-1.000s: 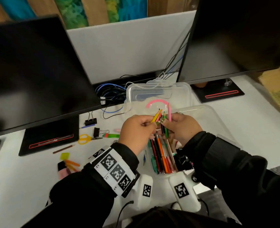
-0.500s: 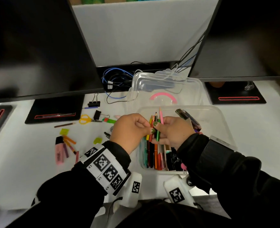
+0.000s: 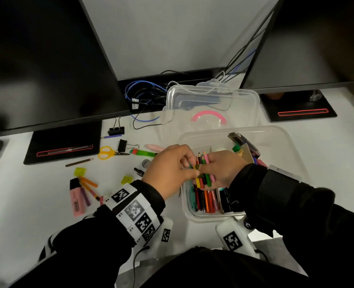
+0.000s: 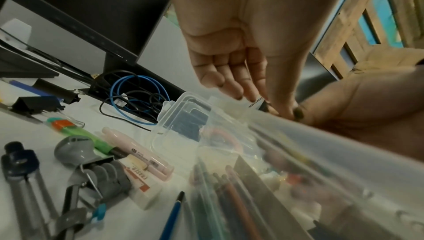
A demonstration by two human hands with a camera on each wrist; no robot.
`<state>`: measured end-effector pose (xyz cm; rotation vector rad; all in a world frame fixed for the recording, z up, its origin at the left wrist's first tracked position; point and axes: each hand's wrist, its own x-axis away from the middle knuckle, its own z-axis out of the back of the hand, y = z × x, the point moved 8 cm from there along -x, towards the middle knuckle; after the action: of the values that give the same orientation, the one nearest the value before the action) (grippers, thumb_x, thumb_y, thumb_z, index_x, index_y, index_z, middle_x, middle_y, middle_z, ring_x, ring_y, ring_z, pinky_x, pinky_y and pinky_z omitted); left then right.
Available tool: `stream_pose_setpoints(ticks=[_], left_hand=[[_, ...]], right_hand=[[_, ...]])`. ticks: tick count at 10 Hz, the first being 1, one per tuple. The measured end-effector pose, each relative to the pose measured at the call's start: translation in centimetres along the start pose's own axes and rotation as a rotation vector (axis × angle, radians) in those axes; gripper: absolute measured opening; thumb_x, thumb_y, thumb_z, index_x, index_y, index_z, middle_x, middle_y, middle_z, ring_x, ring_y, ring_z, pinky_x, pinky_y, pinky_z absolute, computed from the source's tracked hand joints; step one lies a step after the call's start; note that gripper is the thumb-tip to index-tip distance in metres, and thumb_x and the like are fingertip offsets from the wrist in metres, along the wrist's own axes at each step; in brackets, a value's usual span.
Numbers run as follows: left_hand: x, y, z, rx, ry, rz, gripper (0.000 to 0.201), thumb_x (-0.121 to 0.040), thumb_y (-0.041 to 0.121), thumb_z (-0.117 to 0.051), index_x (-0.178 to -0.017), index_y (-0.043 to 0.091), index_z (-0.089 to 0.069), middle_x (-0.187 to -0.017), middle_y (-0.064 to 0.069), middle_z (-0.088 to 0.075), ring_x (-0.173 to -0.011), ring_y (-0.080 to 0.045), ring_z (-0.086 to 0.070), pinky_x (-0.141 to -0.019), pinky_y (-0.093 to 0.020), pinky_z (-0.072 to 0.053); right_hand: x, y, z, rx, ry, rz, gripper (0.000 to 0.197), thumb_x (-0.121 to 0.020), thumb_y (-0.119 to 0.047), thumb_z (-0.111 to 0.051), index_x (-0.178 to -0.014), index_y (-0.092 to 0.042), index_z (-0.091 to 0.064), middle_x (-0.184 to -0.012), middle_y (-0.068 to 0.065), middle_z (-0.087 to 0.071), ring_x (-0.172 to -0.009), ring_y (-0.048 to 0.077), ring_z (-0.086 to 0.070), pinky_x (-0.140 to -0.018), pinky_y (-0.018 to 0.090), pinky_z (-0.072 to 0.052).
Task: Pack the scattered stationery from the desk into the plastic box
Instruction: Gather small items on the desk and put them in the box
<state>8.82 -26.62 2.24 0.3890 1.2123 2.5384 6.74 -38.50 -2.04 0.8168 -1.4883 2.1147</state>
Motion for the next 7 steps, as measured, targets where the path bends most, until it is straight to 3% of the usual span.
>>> stream_pose_setpoints(ticks=[1, 2, 3, 4, 5, 6, 7], left_hand=[[-0.5, -0.4, 1.0, -0.113, 0.018, -0.073, 0.015, -0.081, 0.016, -0.069, -0.091, 0.024, -0.064, -0.09, 0.011, -0.047, -0.077, -0.001, -0.047, -0.073, -0.013, -0.04], [-0.9, -1.1, 1.2, -0.148, -0.069, -0.111, 0.029, -0.082, 0.015, -0.069, -0.107, 0.029, -0.064, -0.107, 0.012, -0.046, -0.1, -0.003, -0.045, -0.085, -0.005, -0.033], [-0.9, -1.9, 0.8, -0.216, -0.216, -0.114, 0.056, -0.075, 0.03, -0.076, -0.127, 0.031, -0.055, -0.138, 0.012, -0.035, -0.129, -0.005, -0.028, -0.104, -0.012, -0.021], [-0.9, -2.6, 0.2, -0.182, -0.339, -0.099, 0.087, -0.065, 0.038, -0.081, -0.141, 0.031, -0.038, -0.151, 0.02, -0.014, -0.136, 0.002, -0.013, -0.093, 0.007, -0.016], [-0.9, -2.8, -0.2, -0.167, -0.374, -0.108, 0.096, -0.062, 0.04, -0.082, -0.143, 0.036, -0.031, -0.153, 0.023, -0.004, -0.137, 0.004, -0.007, -0.08, 0.013, -0.013], [-0.9, -2.7, -0.2, -0.181, -0.372, -0.132, 0.095, -0.061, 0.039, -0.083, -0.141, 0.04, -0.032, -0.151, 0.024, -0.005, -0.131, 0.005, -0.006, -0.074, 0.016, -0.011], [-1.0, -2.7, -0.2, -0.188, -0.371, -0.13, 0.095, -0.06, 0.041, -0.083, -0.141, 0.04, -0.033, -0.151, 0.025, -0.006, -0.131, 0.004, -0.007, -0.076, 0.014, -0.009]], right_hand=[[-0.7, 1.3, 0.0, 0.244, 0.033, -0.088, 0.036, -0.083, -0.018, -0.066, -0.116, -0.005, -0.061, -0.111, 0.014, -0.065, -0.102, 0.032, -0.063, -0.091, 0.043, -0.051], [-0.6, 2.3, -0.3, 0.476, 0.004, -0.167, 0.041, -0.081, -0.03, -0.066, -0.116, -0.007, -0.062, -0.117, 0.014, -0.063, -0.108, 0.032, -0.061, -0.093, 0.045, -0.05], [0.3, 2.2, -0.4, 0.577, -0.018, -0.213, 0.039, -0.086, -0.029, -0.062, -0.118, -0.005, -0.061, -0.119, 0.014, -0.062, -0.111, 0.03, -0.059, -0.095, 0.041, -0.048], [0.5, 1.9, -1.1, 0.597, -0.041, -0.212, 0.036, -0.09, -0.021, -0.058, -0.121, -0.002, -0.058, -0.112, 0.013, -0.065, -0.103, 0.027, -0.063, -0.087, 0.035, -0.052], [0.9, 2.1, -2.3, 0.54, -0.085, -0.267, 0.03, -0.09, -0.008, -0.057, -0.115, 0.007, -0.059, -0.066, 0.005, -0.059, -0.055, 0.014, -0.059, -0.051, 0.023, -0.051], [0.9, 2.2, -2.6, 0.553, -0.089, -0.277, 0.028, -0.089, -0.006, -0.057, -0.112, 0.008, -0.061, -0.065, 0.007, -0.061, -0.054, 0.015, -0.061, -0.055, 0.025, -0.053], [0.7, 2.5, -2.3, 0.543, -0.077, -0.287, 0.028, -0.089, -0.006, -0.058, -0.114, 0.006, -0.06, -0.087, 0.012, -0.068, -0.077, 0.023, -0.068, -0.076, 0.034, -0.057]])
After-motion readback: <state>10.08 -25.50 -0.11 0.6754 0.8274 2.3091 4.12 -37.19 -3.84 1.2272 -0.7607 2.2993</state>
